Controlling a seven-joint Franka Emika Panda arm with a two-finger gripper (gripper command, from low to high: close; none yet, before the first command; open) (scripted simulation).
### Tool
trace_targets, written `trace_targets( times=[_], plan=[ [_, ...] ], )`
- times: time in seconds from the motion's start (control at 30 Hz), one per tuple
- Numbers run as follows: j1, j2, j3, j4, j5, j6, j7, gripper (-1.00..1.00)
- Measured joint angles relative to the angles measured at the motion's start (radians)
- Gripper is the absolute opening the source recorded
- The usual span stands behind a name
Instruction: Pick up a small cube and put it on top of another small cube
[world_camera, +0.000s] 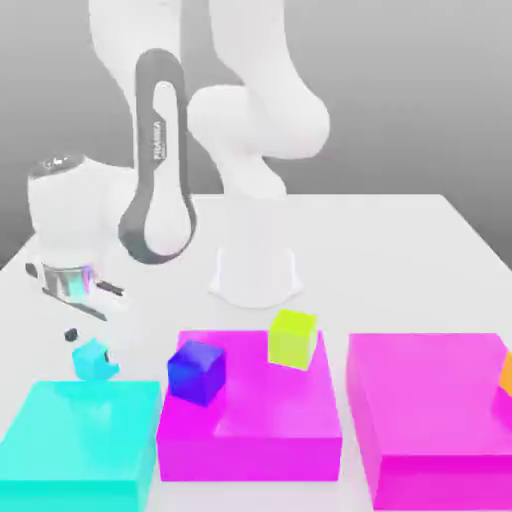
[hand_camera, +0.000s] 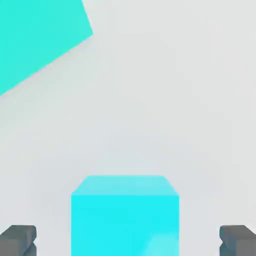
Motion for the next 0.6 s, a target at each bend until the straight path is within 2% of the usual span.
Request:
trace_targets(
  times=[0.23,0.3,0.43,0.5,0.6],
  plan=[
    [-0.009,0.003,0.009,0.0,-0.003,0.002,0.002,-1.0],
    [0.04,-0.05,-0.052,-0.012,-0.053,-0.04,0.041,-1.0],
    [0.089,-0.191,-0.148,-0.044,-0.241,-0.146,0.18,-1.0],
    [0.085,-0.262,-0.132,-0.049,-0.304,-0.21,0.244,-1.0],
    [0.156,-0.361,-0.067,-0.024,-0.326,-0.334,0.35,-1.0]
  ],
)
